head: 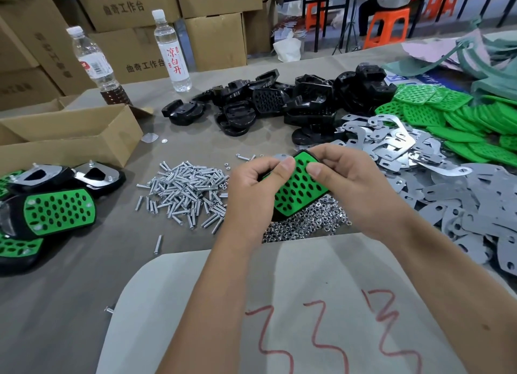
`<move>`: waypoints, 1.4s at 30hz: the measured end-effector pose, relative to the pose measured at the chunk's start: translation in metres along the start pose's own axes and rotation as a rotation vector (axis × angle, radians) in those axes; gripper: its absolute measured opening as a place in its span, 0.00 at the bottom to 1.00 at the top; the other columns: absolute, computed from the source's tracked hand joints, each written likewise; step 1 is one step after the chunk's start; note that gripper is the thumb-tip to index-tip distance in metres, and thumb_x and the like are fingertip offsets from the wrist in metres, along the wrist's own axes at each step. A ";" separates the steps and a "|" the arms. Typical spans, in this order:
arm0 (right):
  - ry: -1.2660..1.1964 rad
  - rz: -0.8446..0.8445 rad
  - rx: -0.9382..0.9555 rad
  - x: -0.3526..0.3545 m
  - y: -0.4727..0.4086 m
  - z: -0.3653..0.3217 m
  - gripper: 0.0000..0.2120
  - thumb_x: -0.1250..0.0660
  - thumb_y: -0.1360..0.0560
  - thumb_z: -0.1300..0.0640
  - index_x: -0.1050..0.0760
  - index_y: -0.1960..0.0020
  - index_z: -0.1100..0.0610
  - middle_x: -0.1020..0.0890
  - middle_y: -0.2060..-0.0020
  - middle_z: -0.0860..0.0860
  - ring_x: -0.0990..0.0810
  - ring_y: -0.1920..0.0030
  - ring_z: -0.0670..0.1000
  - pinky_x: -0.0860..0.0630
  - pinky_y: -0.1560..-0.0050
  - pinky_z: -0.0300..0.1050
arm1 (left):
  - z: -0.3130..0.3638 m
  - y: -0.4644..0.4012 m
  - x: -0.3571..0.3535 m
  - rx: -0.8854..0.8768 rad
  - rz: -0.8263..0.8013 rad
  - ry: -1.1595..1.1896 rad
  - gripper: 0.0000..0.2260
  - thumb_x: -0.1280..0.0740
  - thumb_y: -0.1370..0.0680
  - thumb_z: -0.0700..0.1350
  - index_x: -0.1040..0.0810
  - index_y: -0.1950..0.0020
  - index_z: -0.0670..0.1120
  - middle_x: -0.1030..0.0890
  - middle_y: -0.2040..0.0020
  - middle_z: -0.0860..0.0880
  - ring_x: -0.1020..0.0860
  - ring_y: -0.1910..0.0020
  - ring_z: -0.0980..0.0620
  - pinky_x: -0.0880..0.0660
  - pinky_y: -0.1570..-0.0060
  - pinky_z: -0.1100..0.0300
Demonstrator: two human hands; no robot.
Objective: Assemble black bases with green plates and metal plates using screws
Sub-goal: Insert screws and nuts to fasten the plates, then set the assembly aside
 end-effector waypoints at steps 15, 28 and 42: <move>-0.301 -0.071 -0.102 -0.007 0.003 0.009 0.15 0.37 0.17 0.57 0.21 0.37 0.66 0.15 0.47 0.64 0.15 0.48 0.61 0.16 0.48 0.60 | -0.007 0.002 0.000 0.098 0.046 0.099 0.15 0.28 0.24 0.54 0.15 0.54 0.41 0.15 0.53 0.33 0.17 0.58 0.39 0.25 0.55 0.24; -0.214 0.261 -0.064 0.021 0.000 0.017 0.10 0.37 0.16 0.61 0.18 0.40 0.58 0.12 0.48 0.57 0.13 0.46 0.59 0.15 0.50 0.54 | -0.019 -0.009 0.011 0.127 0.112 0.208 0.05 0.28 0.21 0.42 0.15 0.49 0.41 0.13 0.50 0.40 0.13 0.51 0.43 0.15 0.53 0.48; 0.977 -0.090 -0.068 -0.007 0.002 0.017 0.10 0.26 0.24 0.44 0.19 0.47 0.47 0.22 0.52 0.43 0.25 0.53 0.42 0.29 0.52 0.43 | -0.013 -0.009 0.057 -0.003 0.454 0.010 0.06 0.27 0.21 0.41 0.15 0.58 0.47 0.14 0.57 0.43 0.13 0.53 0.39 0.15 0.56 0.40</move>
Point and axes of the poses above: each hand's wrist, its own y-axis away from the middle knuckle, its own x-axis out of the back of the hand, z = x × y, the point moved 9 cm from there along -y, towards the middle knuckle
